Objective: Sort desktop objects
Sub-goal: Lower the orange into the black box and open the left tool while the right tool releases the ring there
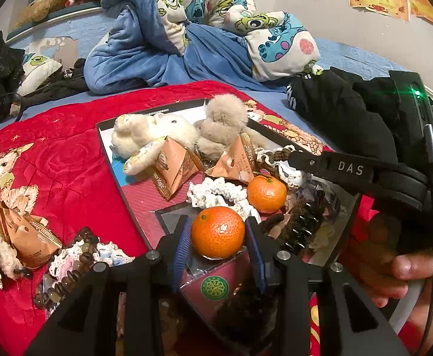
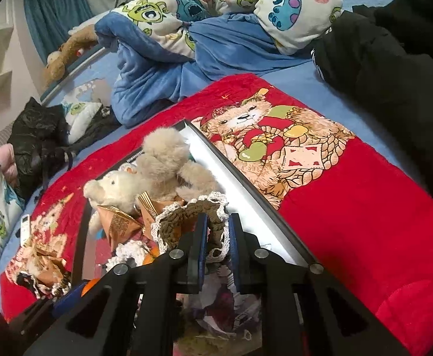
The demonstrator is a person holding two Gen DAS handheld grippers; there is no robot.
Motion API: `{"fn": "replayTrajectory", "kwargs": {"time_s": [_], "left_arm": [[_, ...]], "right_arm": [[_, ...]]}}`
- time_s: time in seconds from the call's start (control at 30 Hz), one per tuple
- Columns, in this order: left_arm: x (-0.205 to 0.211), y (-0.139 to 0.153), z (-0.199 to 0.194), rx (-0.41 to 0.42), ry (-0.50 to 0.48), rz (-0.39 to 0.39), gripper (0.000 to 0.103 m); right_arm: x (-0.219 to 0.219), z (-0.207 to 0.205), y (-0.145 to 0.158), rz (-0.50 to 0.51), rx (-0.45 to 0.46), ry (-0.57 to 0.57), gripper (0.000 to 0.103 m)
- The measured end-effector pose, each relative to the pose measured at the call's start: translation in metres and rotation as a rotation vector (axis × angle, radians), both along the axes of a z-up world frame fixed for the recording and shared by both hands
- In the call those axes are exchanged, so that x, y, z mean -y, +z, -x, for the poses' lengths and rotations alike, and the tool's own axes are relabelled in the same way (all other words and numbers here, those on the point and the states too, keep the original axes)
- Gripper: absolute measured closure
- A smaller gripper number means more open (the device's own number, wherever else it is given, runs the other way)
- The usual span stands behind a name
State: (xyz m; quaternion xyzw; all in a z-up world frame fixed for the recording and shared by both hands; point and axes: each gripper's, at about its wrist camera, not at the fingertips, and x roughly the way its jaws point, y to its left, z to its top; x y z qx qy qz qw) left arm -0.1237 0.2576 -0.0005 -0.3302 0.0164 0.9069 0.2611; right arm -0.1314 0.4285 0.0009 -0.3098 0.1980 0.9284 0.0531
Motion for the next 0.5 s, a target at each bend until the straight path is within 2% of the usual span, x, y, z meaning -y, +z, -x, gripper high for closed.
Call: {"fn": "replayTrajectory", "kwargs": {"time_s": [0.1, 0.2, 0.27, 0.3, 0.33, 0.37, 0.5], "left_arm": [[-0.002, 0.0, -0.001, -0.005, -0.002, 0.01, 0.06], [-0.004, 0.002, -0.006, -0.03, -0.011, 0.023, 0.045], [-0.005, 0.004, -0.01, -0.049, -0.015, 0.024, 0.023], [-0.005, 0.006, -0.013, -0.063, -0.016, 0.023, 0.014], [-0.005, 0.008, -0.016, -0.079, -0.018, 0.021, 0.0], [-0.005, 0.008, -0.017, -0.083, -0.013, 0.024, 0.0], [0.001, 0.005, -0.013, -0.049, -0.019, -0.001, 0.0]], "right_arm": [[0.004, 0.0, 0.002, -0.008, -0.006, 0.022, 0.073], [0.01, -0.002, 0.006, -0.028, -0.018, 0.041, 0.052], [0.014, -0.003, 0.01, -0.034, -0.031, 0.06, 0.041], [0.016, -0.005, 0.011, -0.04, -0.036, 0.064, 0.027], [0.018, -0.006, 0.015, -0.056, -0.043, 0.063, 0.005], [0.021, -0.008, 0.018, -0.069, -0.052, 0.065, 0.0], [0.03, -0.015, 0.032, -0.117, -0.093, 0.087, 0.0]]}}
